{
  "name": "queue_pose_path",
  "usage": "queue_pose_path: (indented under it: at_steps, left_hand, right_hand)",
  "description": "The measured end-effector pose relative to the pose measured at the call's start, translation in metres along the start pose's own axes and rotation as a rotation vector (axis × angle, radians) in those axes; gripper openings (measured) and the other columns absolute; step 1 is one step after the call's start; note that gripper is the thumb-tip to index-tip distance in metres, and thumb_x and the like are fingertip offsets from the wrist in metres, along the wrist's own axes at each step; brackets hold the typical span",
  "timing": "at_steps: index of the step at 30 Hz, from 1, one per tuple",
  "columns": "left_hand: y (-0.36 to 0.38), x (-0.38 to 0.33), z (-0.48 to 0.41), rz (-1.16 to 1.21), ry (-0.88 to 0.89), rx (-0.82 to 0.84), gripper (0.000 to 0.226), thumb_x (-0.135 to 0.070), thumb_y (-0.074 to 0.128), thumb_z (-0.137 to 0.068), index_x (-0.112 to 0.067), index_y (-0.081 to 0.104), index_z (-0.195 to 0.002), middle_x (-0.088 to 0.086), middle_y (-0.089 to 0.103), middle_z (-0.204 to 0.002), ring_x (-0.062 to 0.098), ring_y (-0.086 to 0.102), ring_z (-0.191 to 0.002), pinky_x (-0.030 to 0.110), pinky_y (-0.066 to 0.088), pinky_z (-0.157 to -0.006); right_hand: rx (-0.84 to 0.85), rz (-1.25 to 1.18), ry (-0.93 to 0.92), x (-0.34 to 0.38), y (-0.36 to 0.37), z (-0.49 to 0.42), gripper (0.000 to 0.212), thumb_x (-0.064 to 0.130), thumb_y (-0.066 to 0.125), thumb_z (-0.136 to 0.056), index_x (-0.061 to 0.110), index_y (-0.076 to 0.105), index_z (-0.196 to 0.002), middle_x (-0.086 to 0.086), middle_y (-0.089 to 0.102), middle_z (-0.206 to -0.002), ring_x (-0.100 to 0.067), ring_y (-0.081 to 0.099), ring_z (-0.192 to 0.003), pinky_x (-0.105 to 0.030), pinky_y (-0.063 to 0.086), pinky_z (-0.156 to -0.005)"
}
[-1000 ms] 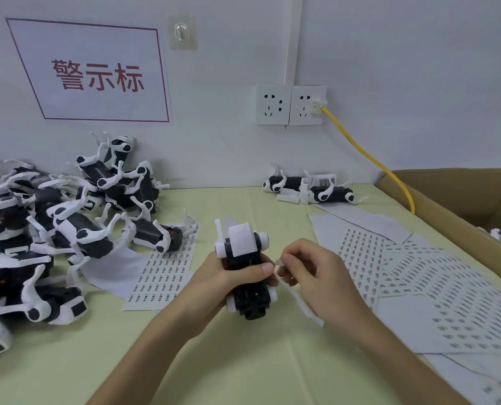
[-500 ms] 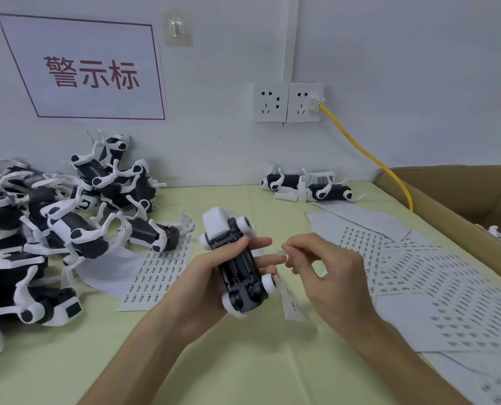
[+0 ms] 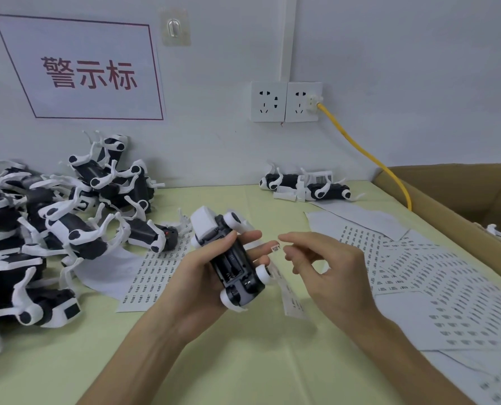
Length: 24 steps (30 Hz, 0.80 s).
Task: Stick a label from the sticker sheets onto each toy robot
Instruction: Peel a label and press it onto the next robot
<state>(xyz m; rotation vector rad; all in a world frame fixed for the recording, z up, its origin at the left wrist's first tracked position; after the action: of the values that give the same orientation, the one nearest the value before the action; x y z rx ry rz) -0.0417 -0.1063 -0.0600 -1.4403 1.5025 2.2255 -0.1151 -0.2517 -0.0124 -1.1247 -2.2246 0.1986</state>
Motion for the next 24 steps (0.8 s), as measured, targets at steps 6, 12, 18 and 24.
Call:
queue_pose_path:
  at_steps: [6, 12, 18, 24]
  left_hand:
    - [-0.001, -0.009, 0.001, -0.144, 0.131, -0.064, 0.026, -0.032, 0.071, -0.086, -0.018, 0.082, -0.105, 0.010, 0.070, -0.134, 0.023, 0.072, -0.108, 0.032, 0.060, -0.086]
    - [0.007, -0.008, 0.002, -0.327, 0.174, -0.066, 0.023, -0.033, 0.062, -0.089, -0.030, 0.081, -0.101, 0.002, 0.071, -0.134, 0.027, 0.070, -0.116, 0.036, 0.060, -0.089]
    - [0.005, -0.008, 0.003, -0.350, 0.185, -0.087, 0.023, -0.035, 0.063, -0.087, -0.031, 0.081, -0.101, -0.001, 0.072, -0.132, 0.024, 0.070, -0.114, 0.033, 0.060, -0.086]
    - [0.008, -0.007, 0.003, -0.360, 0.185, -0.056, 0.030, -0.042, 0.072, -0.078, -0.030, 0.081, -0.104, -0.001, 0.070, -0.135, 0.024, 0.070, -0.115, 0.033, 0.059, -0.086]
  right_hand:
    - [0.121, -0.728, 0.784, -0.034, 0.030, 0.016, 0.014, 0.009, 0.067, -0.093, 0.013, 0.078, -0.085, -0.011, 0.072, -0.078, -0.020, 0.063, -0.060, -0.026, 0.055, -0.063]
    - [0.177, -1.029, 1.003, -0.030, 0.050, 0.027, 0.019, 0.020, 0.073, -0.076, 0.008, 0.076, -0.090, -0.012, 0.072, -0.082, -0.015, 0.060, -0.058, -0.024, 0.055, -0.062]
    - [0.169, -1.034, 1.004, -0.030, 0.047, 0.027, 0.014, 0.023, 0.076, -0.073, 0.013, 0.077, -0.083, -0.007, 0.068, -0.078, -0.015, 0.059, -0.058, -0.023, 0.054, -0.063]
    - [0.173, -1.045, 1.026, -0.030, 0.048, 0.028, 0.015, 0.022, 0.076, -0.075, 0.012, 0.076, -0.086, -0.007, 0.068, -0.079, -0.015, 0.059, -0.058, -0.022, 0.054, -0.064]
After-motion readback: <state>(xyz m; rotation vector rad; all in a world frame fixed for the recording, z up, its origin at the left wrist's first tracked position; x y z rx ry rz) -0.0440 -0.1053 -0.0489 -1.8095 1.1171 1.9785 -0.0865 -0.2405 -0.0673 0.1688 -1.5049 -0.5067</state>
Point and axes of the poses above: each hand's wrist, its own z-axis away from the middle knuckle, its own y-axis out of the palm, x = y × z, the point moved 8 cm from there along -z, towards the middle knuckle
